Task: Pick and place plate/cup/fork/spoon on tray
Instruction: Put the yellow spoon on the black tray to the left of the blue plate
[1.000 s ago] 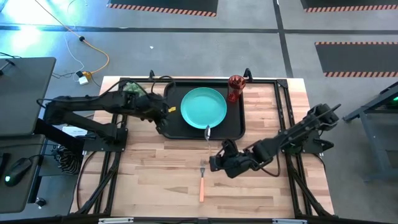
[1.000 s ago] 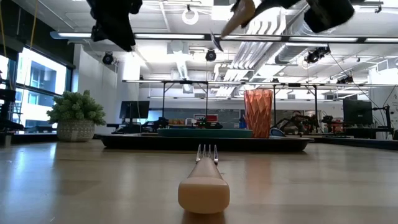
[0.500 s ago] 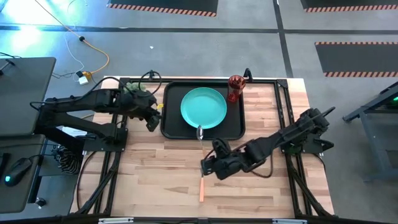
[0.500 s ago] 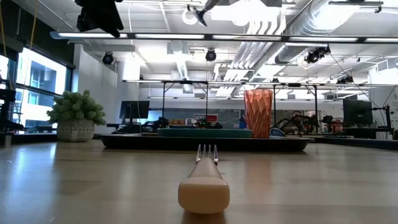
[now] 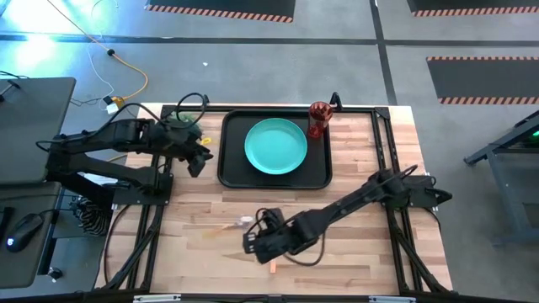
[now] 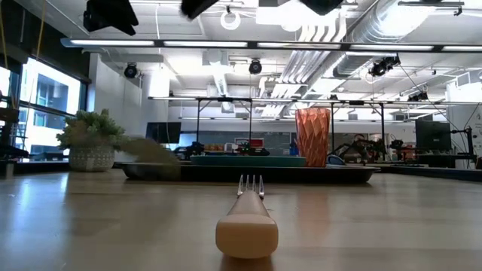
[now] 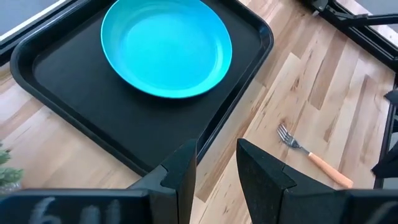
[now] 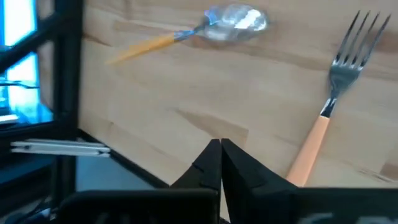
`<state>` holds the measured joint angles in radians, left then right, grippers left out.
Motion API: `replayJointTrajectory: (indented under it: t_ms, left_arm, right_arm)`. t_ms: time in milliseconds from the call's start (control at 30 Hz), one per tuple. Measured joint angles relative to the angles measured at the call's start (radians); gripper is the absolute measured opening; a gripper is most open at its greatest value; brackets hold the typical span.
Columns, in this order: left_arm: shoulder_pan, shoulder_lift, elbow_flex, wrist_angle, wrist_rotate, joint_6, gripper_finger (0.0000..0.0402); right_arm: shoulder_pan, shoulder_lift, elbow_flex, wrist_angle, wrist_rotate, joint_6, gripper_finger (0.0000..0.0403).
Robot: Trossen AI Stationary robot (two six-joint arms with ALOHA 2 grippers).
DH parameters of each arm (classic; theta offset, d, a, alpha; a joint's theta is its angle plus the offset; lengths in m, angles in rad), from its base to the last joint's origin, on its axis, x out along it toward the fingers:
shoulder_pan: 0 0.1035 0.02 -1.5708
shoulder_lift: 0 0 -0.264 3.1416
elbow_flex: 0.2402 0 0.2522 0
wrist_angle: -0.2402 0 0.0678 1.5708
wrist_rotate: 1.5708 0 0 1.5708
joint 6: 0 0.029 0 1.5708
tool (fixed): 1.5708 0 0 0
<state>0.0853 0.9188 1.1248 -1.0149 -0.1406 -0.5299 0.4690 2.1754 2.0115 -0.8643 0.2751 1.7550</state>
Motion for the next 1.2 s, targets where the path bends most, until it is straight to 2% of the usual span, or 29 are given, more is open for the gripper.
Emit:
replayJointTrajectory:
  t_ms: [167, 367, 567, 900, 1000, 1200]
  left_arm:
    - [0.0, -0.005, 0.0, -0.032, 0.0, 0.049, 0.0106]
    - [0.0, -0.028, 0.0, -0.202, 0.004, 0.063, 0.0106]
    - [-0.006, -0.081, 0.0, -0.307, 0.01, 0.025, 0.0106]
    - [-0.059, -0.157, 0.0, -0.309, 0.026, -0.07, 0.0106]
    - [-0.07, -0.168, 0.0, -0.309, 0.026, -0.072, 0.0106]
    - [-0.082, -0.172, 0.0, -0.309, 0.025, -0.071, 0.0106]
  right_arm:
    - [-0.007, 0.123, 0.117, -0.045, -0.022, 0.045, 0.0002]
    - [-0.021, 0.212, 0.209, -0.044, -0.024, 0.024, 0.0001]
    - [-0.046, 0.213, 0.214, -0.061, -0.023, -0.029, 0.0001]
    - [-0.099, 0.181, 0.214, -0.092, -0.069, -0.222, 0.0001]
    - [-0.114, 0.152, 0.214, -0.131, -0.056, -0.308, 0.0001]
    - [-0.157, 0.077, 0.214, -0.145, 0.035, -0.553, 0.0002]
